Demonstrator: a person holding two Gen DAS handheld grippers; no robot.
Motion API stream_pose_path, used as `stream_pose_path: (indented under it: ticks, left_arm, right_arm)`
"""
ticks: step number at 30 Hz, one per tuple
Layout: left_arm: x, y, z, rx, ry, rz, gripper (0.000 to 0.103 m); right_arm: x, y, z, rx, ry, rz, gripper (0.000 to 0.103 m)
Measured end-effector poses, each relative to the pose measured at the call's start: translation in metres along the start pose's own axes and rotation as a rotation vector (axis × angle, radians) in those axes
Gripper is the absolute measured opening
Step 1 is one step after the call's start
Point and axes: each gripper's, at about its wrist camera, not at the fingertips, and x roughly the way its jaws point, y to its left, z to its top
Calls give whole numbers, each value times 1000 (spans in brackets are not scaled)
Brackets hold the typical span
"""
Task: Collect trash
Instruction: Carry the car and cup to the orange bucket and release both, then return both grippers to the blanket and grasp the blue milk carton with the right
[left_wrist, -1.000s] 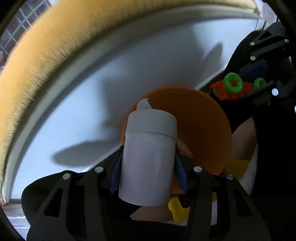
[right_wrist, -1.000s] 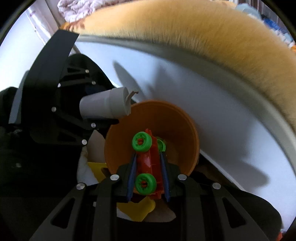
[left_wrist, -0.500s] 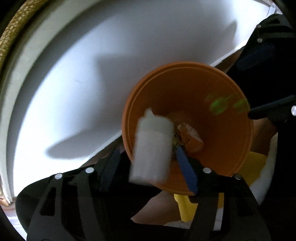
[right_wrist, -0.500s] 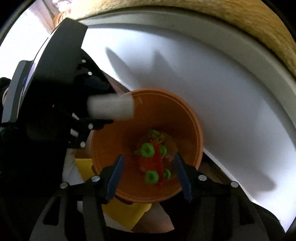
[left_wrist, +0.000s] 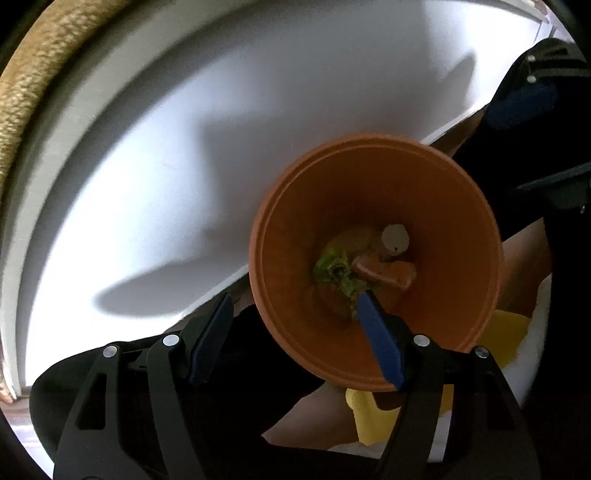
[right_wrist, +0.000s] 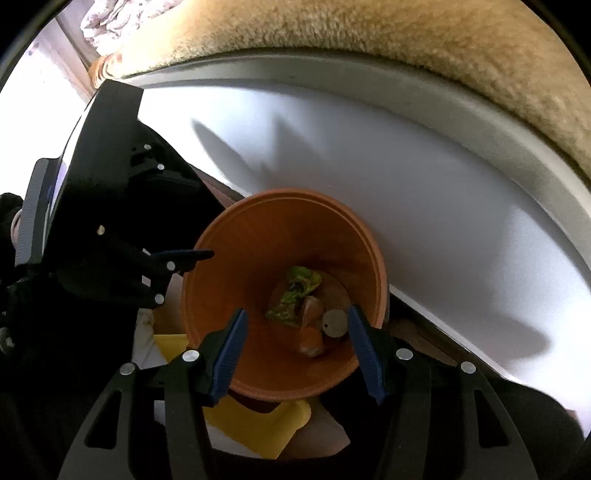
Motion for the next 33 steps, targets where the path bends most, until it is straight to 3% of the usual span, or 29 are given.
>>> stream_pose_path:
  ticks: [6, 11, 17, 19, 22, 26, 29, 33]
  left_arm:
    - [-30, 8, -1, -25, -71, -49, 74]
    - [-78, 17, -2, -65, -204, -37, 76]
    - [-143, 43, 10, -141, -388, 17, 82]
    - [-161, 53, 15, -183, -449, 36, 84]
    - [-173, 66, 28, -261, -513, 48, 84]
    - [-182, 88, 41, -364, -550, 12, 87]
    - [-177, 94, 43, -387, -546, -20, 87]
    - [-166, 93, 48, -374, -514, -17, 87]
  right_arm:
    - [-39, 4, -10, 41, -57, -7, 56]
    - [-88, 5, -6, 50, -139, -29, 56]
    - [-154, -7, 25, 74, -305, -53, 59]
    - [-172, -19, 41, 99, -383, -100, 66]
    - [-195, -44, 69, 152, -491, -173, 68]
    - [-200, -90, 105, 286, -579, -318, 77]
    - [-192, -122, 129, 406, -605, -316, 82]
    - [-165, -146, 157, 489, -572, -278, 86]
